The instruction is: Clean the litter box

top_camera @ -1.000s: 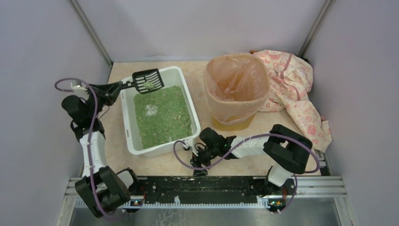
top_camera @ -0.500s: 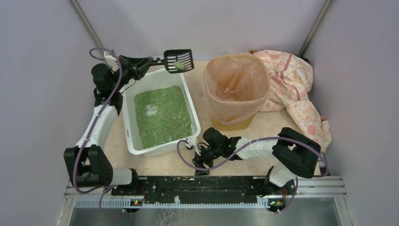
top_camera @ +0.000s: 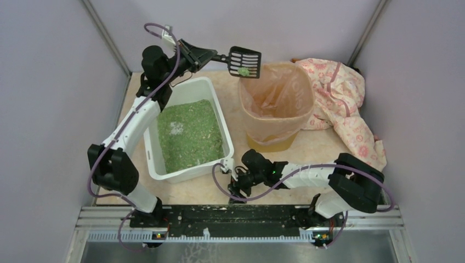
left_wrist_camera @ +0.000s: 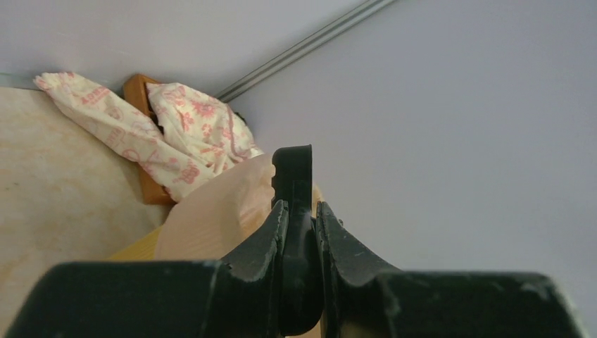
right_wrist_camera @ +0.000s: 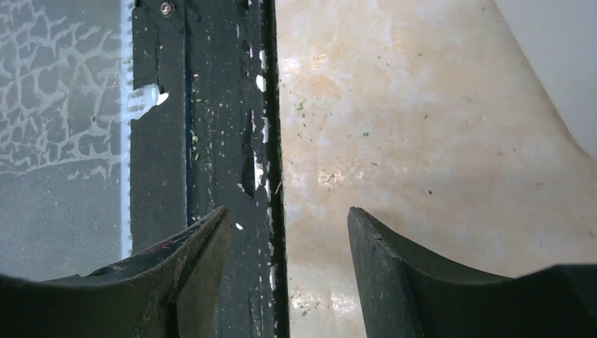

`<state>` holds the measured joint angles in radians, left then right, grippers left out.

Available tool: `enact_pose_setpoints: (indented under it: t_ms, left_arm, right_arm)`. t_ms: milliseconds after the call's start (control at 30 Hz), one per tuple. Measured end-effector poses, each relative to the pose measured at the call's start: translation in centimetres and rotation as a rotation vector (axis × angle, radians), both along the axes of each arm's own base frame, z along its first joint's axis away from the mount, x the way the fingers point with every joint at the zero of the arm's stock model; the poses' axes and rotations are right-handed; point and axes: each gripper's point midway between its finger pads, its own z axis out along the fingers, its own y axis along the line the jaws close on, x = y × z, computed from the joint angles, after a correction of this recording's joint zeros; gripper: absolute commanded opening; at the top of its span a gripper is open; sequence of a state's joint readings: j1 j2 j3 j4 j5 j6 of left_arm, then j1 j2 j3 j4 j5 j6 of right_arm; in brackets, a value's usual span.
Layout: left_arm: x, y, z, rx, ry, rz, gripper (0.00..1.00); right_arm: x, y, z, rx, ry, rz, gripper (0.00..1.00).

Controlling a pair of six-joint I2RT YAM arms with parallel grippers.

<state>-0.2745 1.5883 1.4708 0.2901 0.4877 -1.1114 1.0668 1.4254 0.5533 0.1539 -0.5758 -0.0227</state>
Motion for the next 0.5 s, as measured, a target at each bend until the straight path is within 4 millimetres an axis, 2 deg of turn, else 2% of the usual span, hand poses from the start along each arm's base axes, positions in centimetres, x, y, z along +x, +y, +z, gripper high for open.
enact_pose_setpoints:
  t_ms: [133, 233, 400, 500]
  left_arm:
    - [0.6, -1.5, -2.0, 0.120, -0.043, -0.008, 0.00]
    - [0.7, -2.7, -3.1, 0.188, -0.076, -0.024, 0.00]
    - [-0.3, -5.0, -2.7, 0.293, -0.207, -0.060, 0.00]
    - [-1.1, -6.4, -3.2, 0.364, -0.280, -0.077, 0.00]
  right_arm:
    - [0.2, -0.6, 0.3, 0.021, -0.033, -0.029, 0.63]
    - [0.3, -1.0, 1.5, 0.063, -0.060, -0.054, 0.63]
    - [0.7, -1.0, 5.9, 0.184, -0.131, -0.079, 0.63]
    - [0.8, -1.1, 8.2, 0.228, -0.157, -0.085, 0.63]
